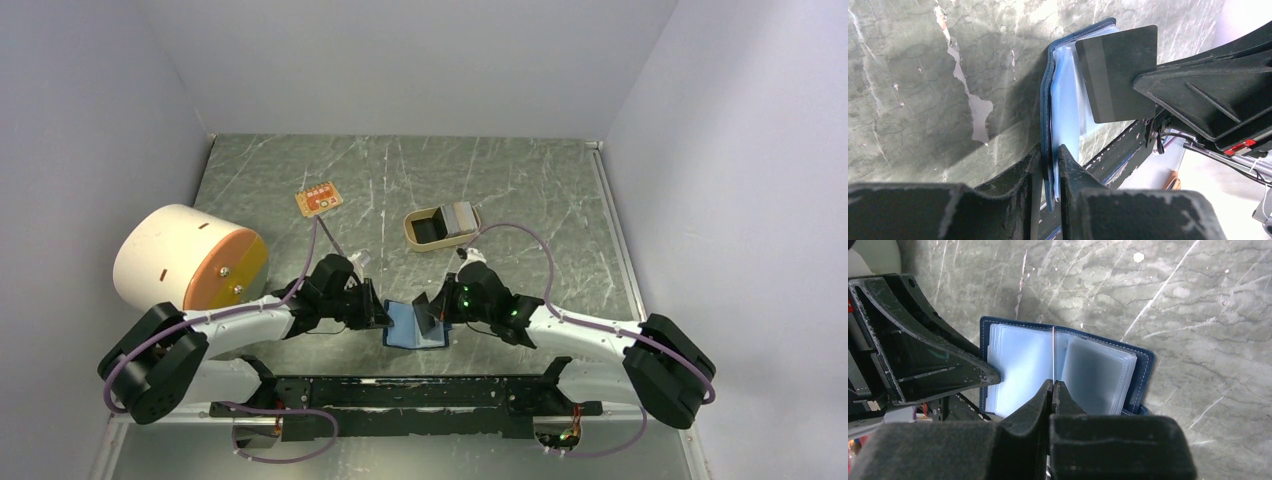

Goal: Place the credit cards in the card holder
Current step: Insert the credit card into the card holder.

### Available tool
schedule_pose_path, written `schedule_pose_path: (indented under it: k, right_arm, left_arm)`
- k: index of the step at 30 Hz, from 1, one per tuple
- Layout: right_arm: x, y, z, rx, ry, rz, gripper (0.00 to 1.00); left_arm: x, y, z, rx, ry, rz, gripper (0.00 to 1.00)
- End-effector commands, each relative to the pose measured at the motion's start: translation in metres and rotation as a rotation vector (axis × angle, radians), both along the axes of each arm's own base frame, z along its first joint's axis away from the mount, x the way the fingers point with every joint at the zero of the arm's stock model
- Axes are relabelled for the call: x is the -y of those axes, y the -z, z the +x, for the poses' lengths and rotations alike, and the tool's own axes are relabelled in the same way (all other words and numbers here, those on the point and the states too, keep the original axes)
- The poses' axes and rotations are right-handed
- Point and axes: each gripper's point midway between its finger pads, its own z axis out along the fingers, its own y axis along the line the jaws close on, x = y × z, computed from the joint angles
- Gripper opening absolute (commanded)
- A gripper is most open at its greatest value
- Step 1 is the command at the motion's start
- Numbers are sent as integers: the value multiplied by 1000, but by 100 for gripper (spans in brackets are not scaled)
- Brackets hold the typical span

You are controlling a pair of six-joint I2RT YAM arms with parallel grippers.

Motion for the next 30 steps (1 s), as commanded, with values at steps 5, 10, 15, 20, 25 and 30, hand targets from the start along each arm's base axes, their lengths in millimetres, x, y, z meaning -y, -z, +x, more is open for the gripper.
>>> schedule_pose_path:
  k: [5, 10, 15, 20, 25, 30]
  right_arm:
    - [1, 2, -2, 14, 52, 92, 0]
    - [-3, 4, -7, -5, 52, 148, 0]
    - [-10, 1, -12, -14, 30, 217, 0]
    - [-11, 5, -14, -9, 10, 225, 0]
    - [-12, 11, -20, -40, 7, 257, 0]
    - [-5, 15, -22, -57, 44, 261, 0]
  left_arm:
    - [-2, 5, 3, 9, 5, 8, 26]
    - [5, -3, 2, 12, 24, -44, 32]
    - [3, -1, 3, 15, 19, -27, 32]
    - [3, 0, 1, 2, 22, -53, 33]
    - [0, 5, 2, 1, 12, -26, 30]
    - [-9, 15, 4, -5, -16, 34, 20]
